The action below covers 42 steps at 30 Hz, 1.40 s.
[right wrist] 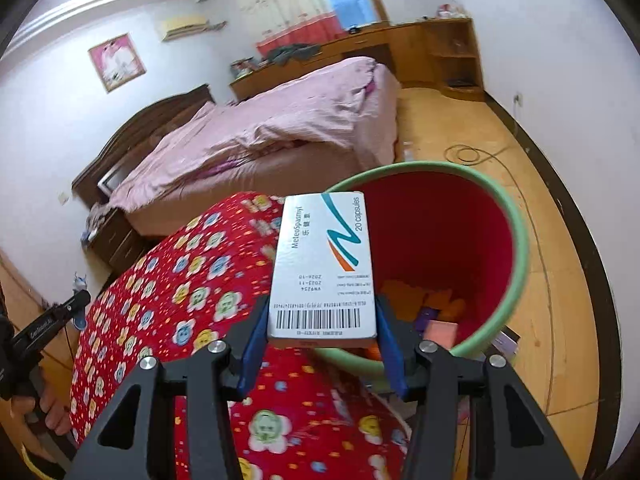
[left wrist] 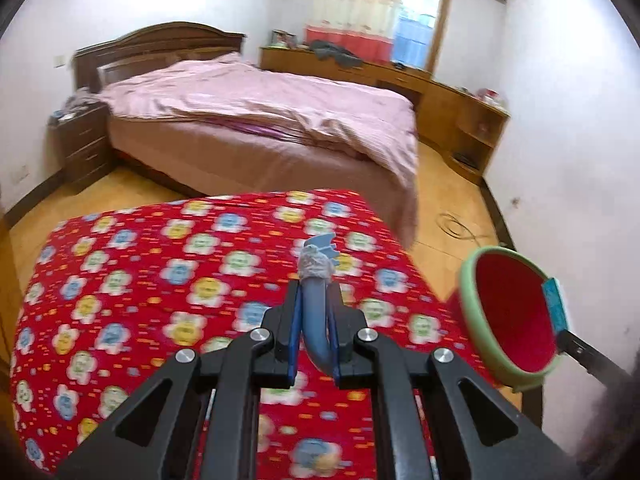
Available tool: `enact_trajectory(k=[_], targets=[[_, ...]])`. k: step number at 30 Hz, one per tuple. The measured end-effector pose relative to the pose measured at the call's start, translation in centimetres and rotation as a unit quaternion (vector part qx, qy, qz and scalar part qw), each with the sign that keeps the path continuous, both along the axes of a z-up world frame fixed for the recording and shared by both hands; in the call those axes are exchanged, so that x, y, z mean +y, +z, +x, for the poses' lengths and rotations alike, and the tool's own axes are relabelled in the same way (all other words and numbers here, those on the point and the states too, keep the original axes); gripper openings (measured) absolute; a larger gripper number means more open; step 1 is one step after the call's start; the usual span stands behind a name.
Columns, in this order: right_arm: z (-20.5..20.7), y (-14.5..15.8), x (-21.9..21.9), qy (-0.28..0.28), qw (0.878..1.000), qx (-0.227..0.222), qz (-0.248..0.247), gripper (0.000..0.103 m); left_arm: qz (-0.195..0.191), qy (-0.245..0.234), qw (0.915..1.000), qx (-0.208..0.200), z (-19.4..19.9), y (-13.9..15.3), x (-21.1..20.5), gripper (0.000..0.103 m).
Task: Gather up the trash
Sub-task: 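Carry the blue tube and white medicine box over the bucket, then open the left tool dropping the blue tube while the right tool drops the white box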
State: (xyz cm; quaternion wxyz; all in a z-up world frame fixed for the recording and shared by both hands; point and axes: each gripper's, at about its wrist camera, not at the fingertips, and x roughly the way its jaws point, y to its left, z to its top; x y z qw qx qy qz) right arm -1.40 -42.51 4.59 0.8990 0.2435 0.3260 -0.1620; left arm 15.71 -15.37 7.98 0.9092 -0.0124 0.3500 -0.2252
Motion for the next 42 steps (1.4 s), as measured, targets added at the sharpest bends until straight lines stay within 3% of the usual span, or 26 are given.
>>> enact_trajectory(k=[9, 24, 27, 29, 31, 42], targets=[[-2.6, -1.1, -4.2, -0.029, 0.999, -0.017, 0.029, 0.053, -0.004, -0.079, 0.9964, 0.029, -1.8, -0.2, -7.9, 0.011], [-2.5, -2.7, -7.9, -0.02, 0.999, -0.02, 0.029, 0.054, 0.011, -0.17, 0.9831, 0.068, -3.6, -2.9, -20.6, 0.011], [-2.7, -3.1, -8.5, -0.015, 0.999, -0.018, 0.032, 0.054, 0.013, -0.177, 0.9815, 0.073, -3.7, -3.4, -21.7, 0.011], [-2.7, -3.2, -8.7, -0.012, 0.999, -0.018, 0.032, 0.055, 0.015, -0.181, 0.9806, 0.075, -3.7, -3.7, -22.1, 0.017], [-2.6, -3.2, -8.9, -0.011, 0.999, -0.019, 0.03, 0.055, 0.014, -0.177, 0.9812, 0.077, -3.8, -3.9, -22.2, 0.032], [-2.9, -2.9, -8.7, 0.002, 0.999, -0.025, 0.039, 0.063, 0.016, -0.141, 0.9867, 0.079, -4.4, -3.9, -19.9, 0.035]])
